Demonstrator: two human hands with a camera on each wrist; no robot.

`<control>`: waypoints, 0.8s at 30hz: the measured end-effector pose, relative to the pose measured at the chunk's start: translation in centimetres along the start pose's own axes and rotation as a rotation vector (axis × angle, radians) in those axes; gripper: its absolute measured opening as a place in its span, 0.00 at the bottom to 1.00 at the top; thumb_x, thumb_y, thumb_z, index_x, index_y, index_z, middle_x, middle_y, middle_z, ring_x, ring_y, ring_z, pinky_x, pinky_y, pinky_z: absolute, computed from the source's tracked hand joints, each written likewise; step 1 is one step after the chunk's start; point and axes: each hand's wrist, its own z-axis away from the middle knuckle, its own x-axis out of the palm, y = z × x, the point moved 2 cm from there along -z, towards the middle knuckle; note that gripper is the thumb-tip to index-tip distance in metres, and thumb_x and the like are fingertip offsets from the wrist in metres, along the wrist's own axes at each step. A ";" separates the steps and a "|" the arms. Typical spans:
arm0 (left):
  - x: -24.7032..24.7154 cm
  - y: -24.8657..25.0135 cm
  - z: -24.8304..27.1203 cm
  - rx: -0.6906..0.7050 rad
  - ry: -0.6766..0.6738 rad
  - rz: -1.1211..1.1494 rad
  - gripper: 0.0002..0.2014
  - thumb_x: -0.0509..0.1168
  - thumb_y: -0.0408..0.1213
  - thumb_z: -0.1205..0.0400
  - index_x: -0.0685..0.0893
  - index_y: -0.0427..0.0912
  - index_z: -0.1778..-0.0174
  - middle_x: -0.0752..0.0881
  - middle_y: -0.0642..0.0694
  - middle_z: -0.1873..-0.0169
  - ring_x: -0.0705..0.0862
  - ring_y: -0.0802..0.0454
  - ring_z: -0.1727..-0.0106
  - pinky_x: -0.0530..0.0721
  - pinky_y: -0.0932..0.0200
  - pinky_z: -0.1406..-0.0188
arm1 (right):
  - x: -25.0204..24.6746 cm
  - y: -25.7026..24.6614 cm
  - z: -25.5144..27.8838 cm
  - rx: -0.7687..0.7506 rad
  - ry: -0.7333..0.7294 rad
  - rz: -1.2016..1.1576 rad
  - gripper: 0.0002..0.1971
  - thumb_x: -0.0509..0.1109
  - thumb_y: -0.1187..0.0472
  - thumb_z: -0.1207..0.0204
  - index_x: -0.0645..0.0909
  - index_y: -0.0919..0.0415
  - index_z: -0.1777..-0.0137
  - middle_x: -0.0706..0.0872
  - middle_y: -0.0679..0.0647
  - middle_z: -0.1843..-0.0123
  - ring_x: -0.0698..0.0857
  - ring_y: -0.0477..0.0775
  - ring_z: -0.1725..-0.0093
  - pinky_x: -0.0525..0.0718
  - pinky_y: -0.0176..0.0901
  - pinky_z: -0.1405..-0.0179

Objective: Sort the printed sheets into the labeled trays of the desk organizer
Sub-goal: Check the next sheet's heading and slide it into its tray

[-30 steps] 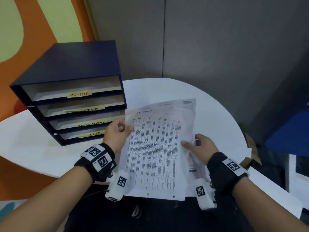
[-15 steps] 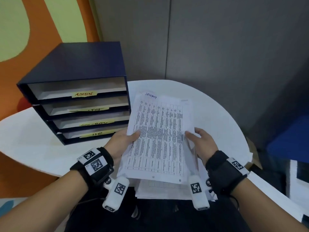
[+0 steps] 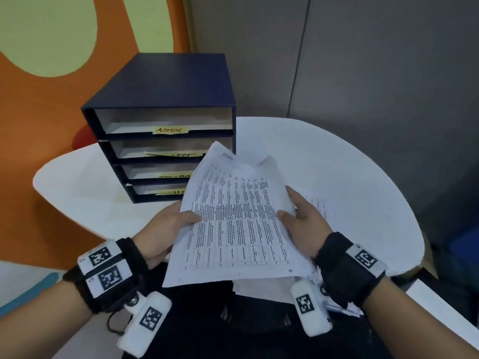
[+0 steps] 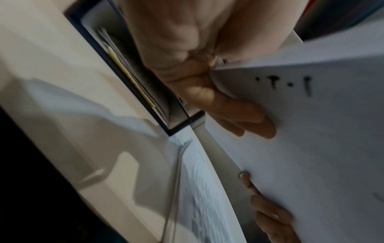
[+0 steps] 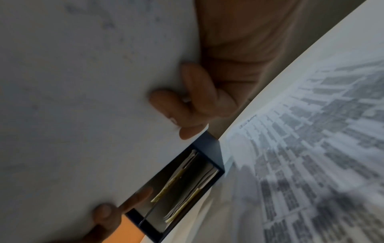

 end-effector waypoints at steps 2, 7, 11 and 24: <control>-1.6 -0.1 0.4 -0.024 0.001 0.040 0.19 0.68 0.32 0.22 0.83 0.33 0.36 0.90 0.31 0.43 0.90 0.34 0.49 0.91 0.43 0.54 | 1.3 -1.2 0.1 0.017 -0.031 0.037 0.24 0.60 0.62 0.15 0.64 0.43 0.21 0.83 0.42 0.38 0.84 0.49 0.42 0.85 0.37 0.47; -3.4 -0.7 0.5 -0.043 0.137 0.002 0.25 0.69 0.39 0.28 0.84 0.28 0.38 0.87 0.29 0.40 0.88 0.33 0.43 0.81 0.31 0.34 | 3.6 -2.9 0.1 0.020 -0.008 0.127 0.24 0.60 0.61 0.15 0.64 0.52 0.20 0.80 0.50 0.39 0.81 0.54 0.45 0.81 0.44 0.49; -4.3 -2.0 -0.1 -0.136 0.166 -0.065 0.08 0.63 0.30 0.18 0.84 0.35 0.61 0.89 0.36 0.61 0.88 0.46 0.70 0.86 0.55 0.63 | 4.1 -3.2 0.9 0.029 -0.010 0.160 0.22 0.60 0.61 0.15 0.67 0.53 0.22 0.82 0.51 0.37 0.81 0.53 0.45 0.80 0.39 0.55; -9.9 -0.6 2.4 -0.265 0.042 -0.223 0.19 0.66 0.49 0.18 0.87 0.38 0.40 0.93 0.37 0.49 0.93 0.44 0.61 0.91 0.55 0.67 | 7.7 -4.3 2.1 -0.044 -0.152 0.204 0.24 0.61 0.63 0.16 0.67 0.53 0.21 0.83 0.51 0.36 0.82 0.54 0.41 0.80 0.37 0.48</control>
